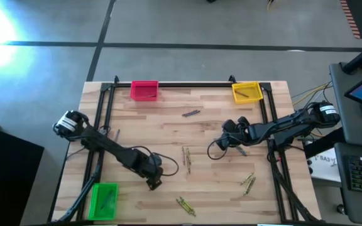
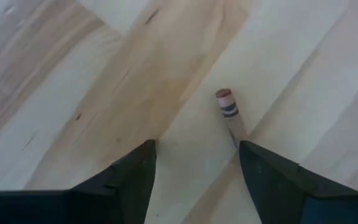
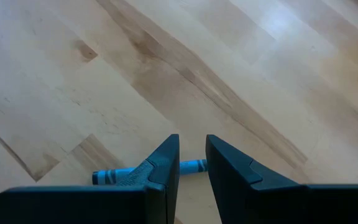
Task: Sort crayons
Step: Put the brown crayon into the red bin
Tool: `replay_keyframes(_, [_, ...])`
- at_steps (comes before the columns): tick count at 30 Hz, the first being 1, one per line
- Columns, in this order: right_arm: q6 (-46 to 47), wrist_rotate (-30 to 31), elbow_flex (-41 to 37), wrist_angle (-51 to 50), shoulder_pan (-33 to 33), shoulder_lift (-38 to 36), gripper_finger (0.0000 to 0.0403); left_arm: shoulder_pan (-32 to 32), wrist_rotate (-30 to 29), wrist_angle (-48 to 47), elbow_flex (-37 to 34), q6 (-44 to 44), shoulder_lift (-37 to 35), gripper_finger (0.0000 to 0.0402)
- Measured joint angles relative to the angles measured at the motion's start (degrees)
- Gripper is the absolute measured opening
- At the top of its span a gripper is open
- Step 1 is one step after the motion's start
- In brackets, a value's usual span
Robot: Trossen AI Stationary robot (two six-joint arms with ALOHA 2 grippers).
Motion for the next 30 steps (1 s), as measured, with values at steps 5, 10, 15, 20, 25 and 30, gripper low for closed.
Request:
replay_keyframes(5, [0.00, 0.00, 0.00, 0.20, 0.02, 0.00, 0.0073, 0.38, 0.74, 0.17, 2.53, 4.08, -0.09, 0.0214])
replay_keyframes(10, [0.02, -1.27, 0.00, 0.22, 0.01, 0.00, 0.0073, 0.56, -0.14, 0.97, 5.76, 5.29, -0.38, 0.0207])
replay_keyframes(15, [0.02, -1.51, -0.15, 0.12, 0.02, -0.02, 0.0073, 0.34, -1.85, 1.79, 5.74, 1.11, 3.49, 0.0205])
replay_keyframes(20, [0.04, -1.63, -0.26, -0.32, 0.02, -0.02, 0.0073, 0.30, -1.19, 1.65, 6.19, -0.31, 6.39, 0.0205])
replay_keyframes(25, [0.04, -1.65, -0.26, -0.55, 0.02, -0.02, 0.0073, -0.01, -1.24, 0.07, 7.65, -0.16, 8.27, 0.0203])
replay_keyframes(30, [0.04, -1.68, -0.26, -0.59, 0.02, -0.02, 0.0073, -0.05, -2.32, -3.97, 10.15, -2.42, 10.97, 0.0187])
